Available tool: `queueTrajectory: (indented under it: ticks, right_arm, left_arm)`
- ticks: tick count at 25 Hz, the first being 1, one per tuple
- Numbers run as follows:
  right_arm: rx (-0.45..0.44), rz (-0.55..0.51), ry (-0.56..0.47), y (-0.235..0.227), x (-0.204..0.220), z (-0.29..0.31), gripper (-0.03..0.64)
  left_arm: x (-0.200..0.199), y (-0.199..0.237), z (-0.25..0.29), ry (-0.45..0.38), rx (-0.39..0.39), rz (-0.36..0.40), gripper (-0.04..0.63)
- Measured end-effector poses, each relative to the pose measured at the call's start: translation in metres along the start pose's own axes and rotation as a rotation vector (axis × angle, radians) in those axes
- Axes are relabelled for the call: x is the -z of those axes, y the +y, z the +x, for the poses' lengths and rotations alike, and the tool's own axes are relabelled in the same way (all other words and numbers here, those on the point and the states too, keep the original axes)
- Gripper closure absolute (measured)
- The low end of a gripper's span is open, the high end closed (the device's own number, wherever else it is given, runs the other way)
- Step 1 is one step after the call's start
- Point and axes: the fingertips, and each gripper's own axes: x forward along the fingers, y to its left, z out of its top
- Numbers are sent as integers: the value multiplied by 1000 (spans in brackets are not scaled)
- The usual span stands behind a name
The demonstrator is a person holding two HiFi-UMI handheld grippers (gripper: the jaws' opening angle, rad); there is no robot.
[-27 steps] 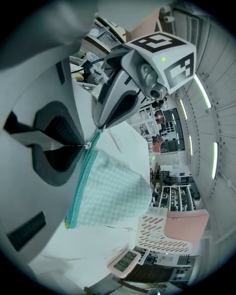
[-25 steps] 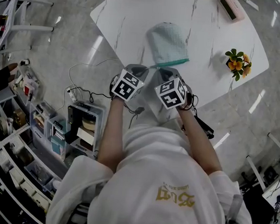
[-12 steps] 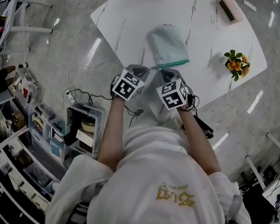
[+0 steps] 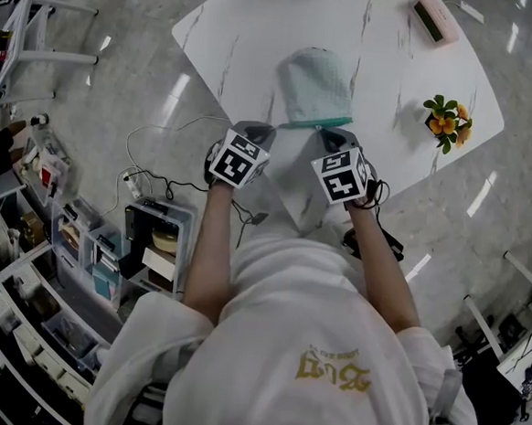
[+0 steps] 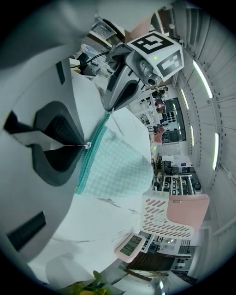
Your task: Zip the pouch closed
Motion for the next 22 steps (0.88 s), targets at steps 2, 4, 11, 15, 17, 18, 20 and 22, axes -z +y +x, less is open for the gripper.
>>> queueTrajectory:
  ticks: [2,4,11,15,17,18,20,22]
  right_arm:
    - [14,18,4,-7,3,-2,600]
    - [29,28,9,-14,7,-5,600]
    - [66,63,13,-35,15,-13,600]
    - [72,76,12,-42,19,-15,598]
    - [79,81,13,-43,18,-16,600]
    - [85,84,11,-44,18,-16,598]
    - [100,88,4,-46,18,-16,594]
    - [106,101,-6,-46,18,-17,583]
  left_arm:
    - [2,5,-1,-1,-13,-13,565]
    - [4,7,-4,4,-14,-28,565]
    - [6,12,-7,7,-36,-65,565]
    - [8,12,-7,6,-37,-75,565]
    - [7,11,-5,8,-47,-67,563]
    - [6,10,-4,6,-53,-64,561]
    - [6,12,-3,-3,-74,-56,554]
    - [4,15,-6,-22,-110,-52,516]
